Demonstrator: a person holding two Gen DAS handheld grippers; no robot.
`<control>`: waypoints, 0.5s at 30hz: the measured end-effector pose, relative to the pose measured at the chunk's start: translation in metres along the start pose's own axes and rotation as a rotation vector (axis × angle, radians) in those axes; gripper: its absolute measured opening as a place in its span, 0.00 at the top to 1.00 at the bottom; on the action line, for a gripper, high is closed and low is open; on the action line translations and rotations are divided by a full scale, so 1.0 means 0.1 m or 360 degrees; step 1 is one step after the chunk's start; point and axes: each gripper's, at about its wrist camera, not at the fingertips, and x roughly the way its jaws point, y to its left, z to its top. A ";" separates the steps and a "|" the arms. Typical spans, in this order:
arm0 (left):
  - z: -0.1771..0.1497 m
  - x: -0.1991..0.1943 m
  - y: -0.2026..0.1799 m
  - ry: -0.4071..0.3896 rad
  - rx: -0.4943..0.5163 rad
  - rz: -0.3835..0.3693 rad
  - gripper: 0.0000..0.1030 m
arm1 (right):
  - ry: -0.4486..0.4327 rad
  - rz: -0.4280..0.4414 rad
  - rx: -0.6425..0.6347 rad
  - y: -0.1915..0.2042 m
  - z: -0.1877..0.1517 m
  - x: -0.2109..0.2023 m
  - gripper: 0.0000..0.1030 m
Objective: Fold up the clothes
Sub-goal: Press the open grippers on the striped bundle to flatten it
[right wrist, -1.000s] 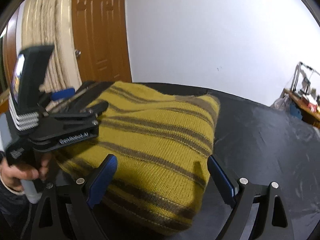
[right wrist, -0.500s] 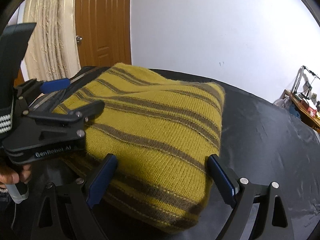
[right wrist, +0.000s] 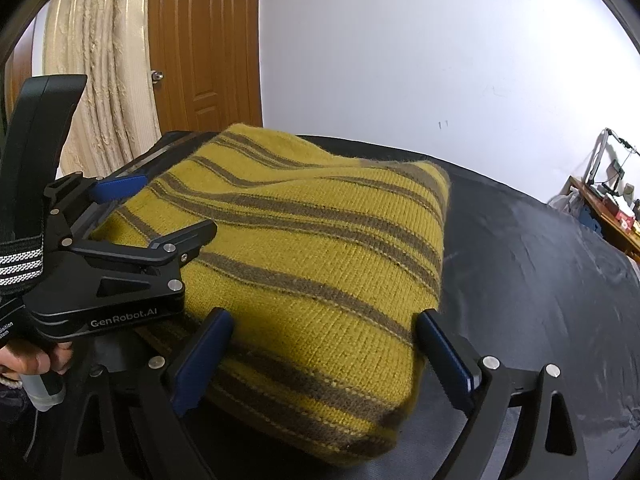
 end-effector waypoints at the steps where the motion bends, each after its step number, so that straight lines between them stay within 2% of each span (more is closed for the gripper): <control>1: 0.00 0.00 0.00 0.0000 -0.0002 -0.0001 0.12 | 0.0000 -0.0001 0.0000 0.00 0.00 0.00 0.07; 15: 0.01 -0.02 -0.01 -0.0023 0.0005 0.0004 0.11 | 0.0007 0.0005 0.0008 -0.02 0.00 0.00 0.06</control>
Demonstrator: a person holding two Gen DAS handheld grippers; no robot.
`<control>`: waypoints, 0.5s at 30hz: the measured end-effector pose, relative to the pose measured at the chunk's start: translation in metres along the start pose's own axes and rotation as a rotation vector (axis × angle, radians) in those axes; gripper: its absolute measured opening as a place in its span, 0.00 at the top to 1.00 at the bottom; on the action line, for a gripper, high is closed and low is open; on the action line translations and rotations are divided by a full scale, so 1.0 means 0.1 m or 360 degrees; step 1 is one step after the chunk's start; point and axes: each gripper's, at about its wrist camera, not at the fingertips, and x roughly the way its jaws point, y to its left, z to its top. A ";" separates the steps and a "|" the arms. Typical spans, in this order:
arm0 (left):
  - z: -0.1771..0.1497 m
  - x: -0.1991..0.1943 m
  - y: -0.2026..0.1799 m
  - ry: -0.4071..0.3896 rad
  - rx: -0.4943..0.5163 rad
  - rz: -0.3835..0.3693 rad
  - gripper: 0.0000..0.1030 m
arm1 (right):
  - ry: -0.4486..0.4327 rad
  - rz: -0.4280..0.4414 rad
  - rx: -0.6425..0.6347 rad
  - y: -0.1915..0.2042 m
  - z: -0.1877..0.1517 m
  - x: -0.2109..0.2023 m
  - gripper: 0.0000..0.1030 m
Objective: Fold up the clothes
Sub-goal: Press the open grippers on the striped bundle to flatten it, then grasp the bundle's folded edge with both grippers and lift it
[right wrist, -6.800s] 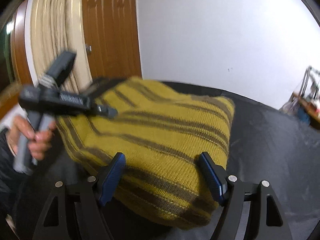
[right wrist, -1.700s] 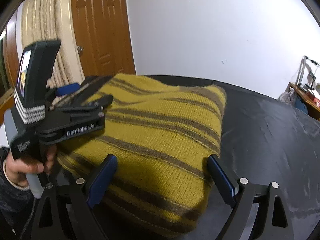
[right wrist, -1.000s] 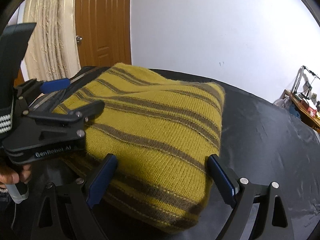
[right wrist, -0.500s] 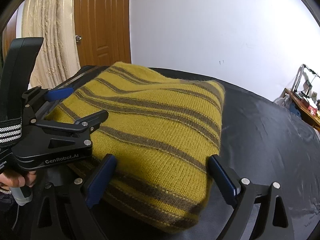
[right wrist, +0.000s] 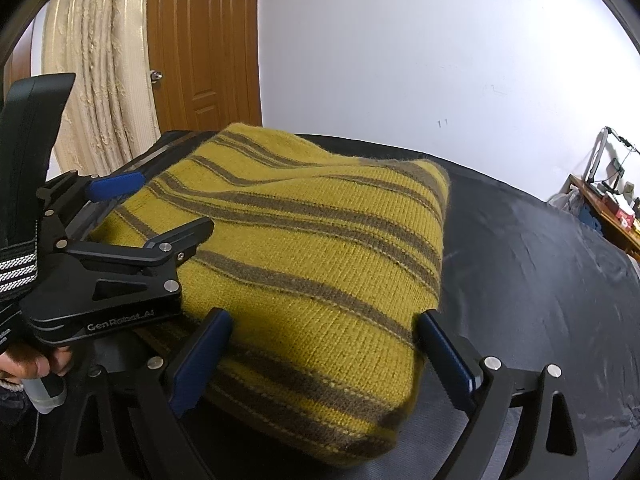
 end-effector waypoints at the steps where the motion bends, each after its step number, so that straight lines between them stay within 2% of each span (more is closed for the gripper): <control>1: 0.01 0.00 0.03 0.0017 -0.0018 -0.0023 0.11 | 0.0001 0.0002 0.0001 0.00 0.00 0.00 0.06; 4: 0.05 0.05 0.20 0.0120 -0.0145 -0.0164 0.11 | 0.0001 0.0016 0.0009 -0.02 0.00 0.00 0.06; 8: 0.08 0.17 0.64 0.0278 -0.0439 -0.0431 0.11 | 0.0009 0.0089 0.0044 -0.11 0.00 -0.03 0.06; 12: 0.10 0.33 1.01 0.0378 -0.0633 -0.0595 0.11 | 0.0041 0.0221 0.0205 -0.32 0.06 -0.07 0.06; 15: 0.10 0.49 1.12 0.0448 -0.0674 -0.0668 0.11 | 0.0041 0.0258 0.0358 -0.55 0.12 -0.08 0.06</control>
